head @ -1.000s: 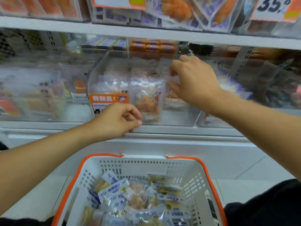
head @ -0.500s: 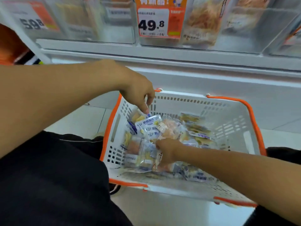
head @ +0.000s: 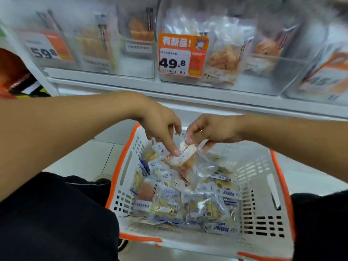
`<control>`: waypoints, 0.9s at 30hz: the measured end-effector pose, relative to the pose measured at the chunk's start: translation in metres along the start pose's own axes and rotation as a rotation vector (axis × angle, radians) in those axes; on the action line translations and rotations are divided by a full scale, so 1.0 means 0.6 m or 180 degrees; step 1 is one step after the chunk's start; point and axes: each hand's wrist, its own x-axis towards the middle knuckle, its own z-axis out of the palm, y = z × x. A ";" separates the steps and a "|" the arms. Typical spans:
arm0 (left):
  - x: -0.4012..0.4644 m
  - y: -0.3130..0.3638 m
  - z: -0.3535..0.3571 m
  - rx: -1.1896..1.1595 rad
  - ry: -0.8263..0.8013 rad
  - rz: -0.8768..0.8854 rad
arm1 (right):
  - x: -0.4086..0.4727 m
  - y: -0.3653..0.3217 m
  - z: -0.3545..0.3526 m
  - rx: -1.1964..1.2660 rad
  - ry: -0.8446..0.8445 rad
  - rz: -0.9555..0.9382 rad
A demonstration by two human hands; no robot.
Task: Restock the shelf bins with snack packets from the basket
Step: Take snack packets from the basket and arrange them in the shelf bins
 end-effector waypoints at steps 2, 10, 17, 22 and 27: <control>0.001 0.018 -0.014 -0.0752 0.0251 0.0336 | -0.050 -0.051 -0.045 0.0182 0.0285 -0.0216; 0.018 0.087 -0.067 -0.3047 0.1284 0.1281 | -0.203 -0.094 -0.146 0.0453 0.1335 -0.0740; 0.021 0.138 -0.088 -0.4605 0.1728 0.2000 | -0.243 -0.074 -0.163 0.0547 0.1208 -0.0854; 0.027 0.158 -0.095 -0.4598 0.2026 0.1816 | -0.236 -0.076 -0.182 0.0867 0.2019 -0.1153; 0.030 0.148 -0.101 -0.4175 0.2431 0.1556 | -0.288 -0.082 -0.257 -0.0748 0.3627 -0.1481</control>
